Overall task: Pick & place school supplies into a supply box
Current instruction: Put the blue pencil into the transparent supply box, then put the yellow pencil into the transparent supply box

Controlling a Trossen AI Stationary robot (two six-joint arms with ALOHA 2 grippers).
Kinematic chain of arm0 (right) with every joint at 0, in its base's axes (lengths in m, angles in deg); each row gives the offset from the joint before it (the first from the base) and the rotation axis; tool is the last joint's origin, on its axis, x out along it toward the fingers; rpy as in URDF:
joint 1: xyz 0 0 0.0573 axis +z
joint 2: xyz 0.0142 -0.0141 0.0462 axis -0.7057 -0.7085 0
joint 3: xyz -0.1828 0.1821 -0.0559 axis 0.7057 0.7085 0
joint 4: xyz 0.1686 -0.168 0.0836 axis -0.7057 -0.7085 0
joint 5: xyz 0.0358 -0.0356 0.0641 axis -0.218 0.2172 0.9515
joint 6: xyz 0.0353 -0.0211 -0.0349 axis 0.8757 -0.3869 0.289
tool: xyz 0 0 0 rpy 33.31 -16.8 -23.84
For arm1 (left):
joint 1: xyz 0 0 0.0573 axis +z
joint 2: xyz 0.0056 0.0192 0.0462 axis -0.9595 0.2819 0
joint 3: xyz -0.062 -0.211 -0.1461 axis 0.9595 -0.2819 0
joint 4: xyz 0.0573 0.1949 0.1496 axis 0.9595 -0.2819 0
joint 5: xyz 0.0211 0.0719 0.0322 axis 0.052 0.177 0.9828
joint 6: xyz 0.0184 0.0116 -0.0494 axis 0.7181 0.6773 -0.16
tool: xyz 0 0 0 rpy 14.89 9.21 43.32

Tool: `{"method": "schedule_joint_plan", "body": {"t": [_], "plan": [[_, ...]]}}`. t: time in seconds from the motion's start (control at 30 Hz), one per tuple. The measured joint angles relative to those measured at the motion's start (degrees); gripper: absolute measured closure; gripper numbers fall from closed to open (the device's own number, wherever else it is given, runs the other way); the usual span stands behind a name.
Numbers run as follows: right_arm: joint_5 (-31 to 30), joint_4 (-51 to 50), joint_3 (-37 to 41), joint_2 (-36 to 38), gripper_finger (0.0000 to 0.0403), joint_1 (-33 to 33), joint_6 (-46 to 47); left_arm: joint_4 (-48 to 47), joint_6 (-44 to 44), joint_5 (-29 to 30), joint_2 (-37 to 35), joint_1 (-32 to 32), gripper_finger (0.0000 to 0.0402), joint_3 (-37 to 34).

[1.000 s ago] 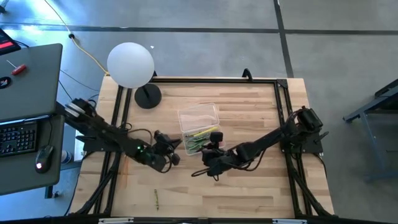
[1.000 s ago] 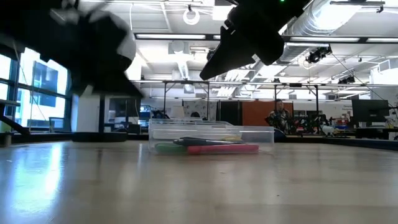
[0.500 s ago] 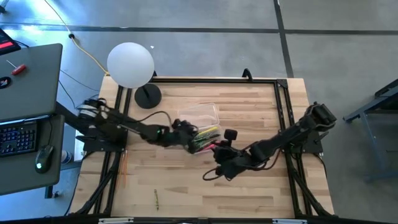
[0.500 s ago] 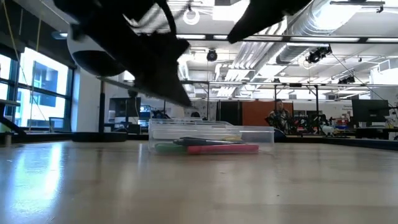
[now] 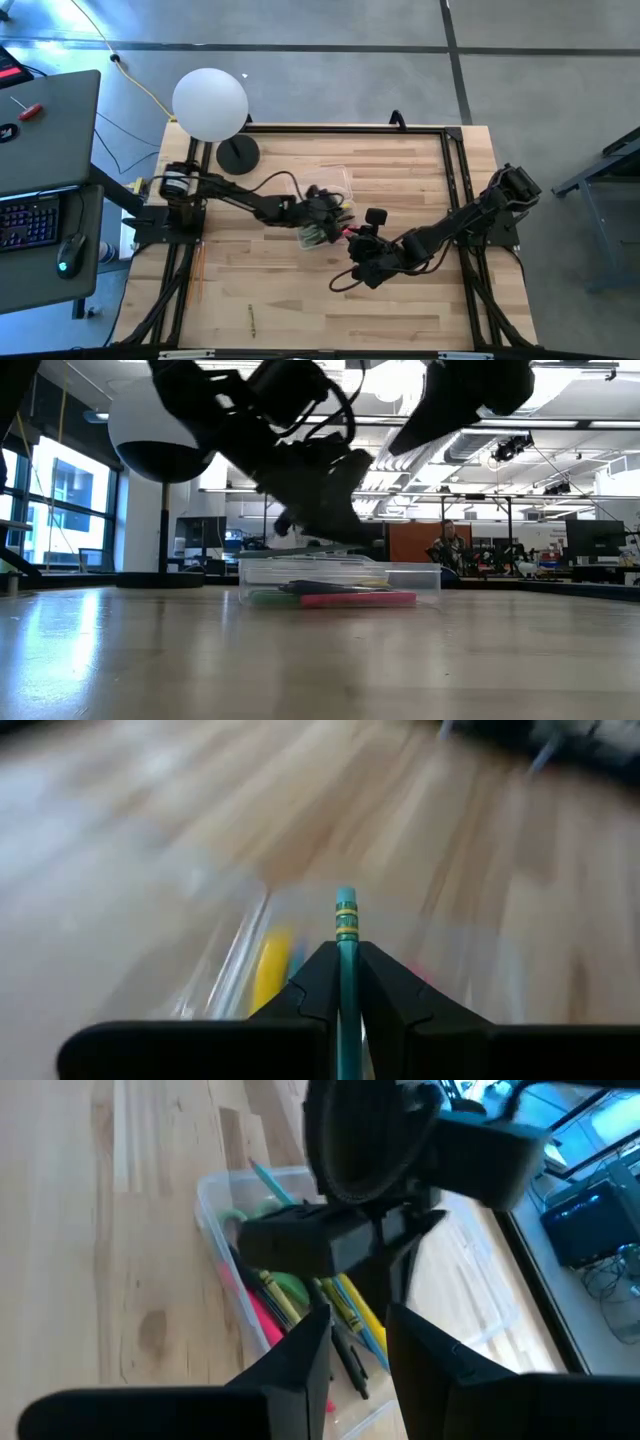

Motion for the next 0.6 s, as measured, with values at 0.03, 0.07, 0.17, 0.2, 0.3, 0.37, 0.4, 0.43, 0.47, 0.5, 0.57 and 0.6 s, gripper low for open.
{"method": "schedule_joint_plan", "body": {"t": [0.03,0.07,0.17,0.2,0.3,0.37,0.4,0.43,0.47,0.5,0.57,0.6], "plan": [[-0.02,0.08,0.33,0.00,0.0324,-0.02,0.00,0.94,0.72,-0.10,0.52,0.05,0.0334,1.15],[0.03,0.21,0.73,0.00,0.0324,-0.13,0.00,0.24,1.17,0.13,0.45,0.11,0.0333,1.59],[0.06,0.29,1.38,0.00,0.0324,-0.11,0.00,-3.15,2.67,0.06,0.48,0.09,0.0329,4.29],[0.06,0.04,1.40,0.00,0.0324,-0.11,0.03,-5.31,3.42,-0.29,0.37,0.07,0.0327,5.26],[0.28,0.51,1.38,0.00,0.0324,-0.11,0.13,-12.09,3.31,-1.12,0.55,0.03,0.0321,7.03],[0.30,0.72,1.38,0.00,0.0324,-0.11,0.16,-14.37,1.90,-1.10,0.68,0.02,0.0317,7.26],[0.32,0.84,1.38,0.00,0.0324,-0.11,0.11,-14.53,1.10,-1.10,0.69,0.04,0.0315,7.21],[0.38,0.93,1.38,0.00,0.0324,-0.11,0.12,-14.36,0.82,-1.04,0.67,0.04,0.0314,7.08],[0.39,1.06,1.38,0.00,0.0324,-0.11,0.14,-14.46,0.78,-0.89,0.67,0.02,0.0312,7.02],[0.42,1.11,1.38,0.00,0.0324,-0.11,0.07,-14.78,0.83,-0.74,0.67,0.04,0.0311,7.02],[0.45,1.14,1.38,0.00,0.0324,-0.11,0.11,-14.88,1.27,-0.72,0.61,0.04,0.0310,6.98],[0.45,1.14,1.38,0.00,0.0324,-0.11,0.13,-15.40,1.32,-0.73,0.16,0.04,0.0310,6.98]]}}
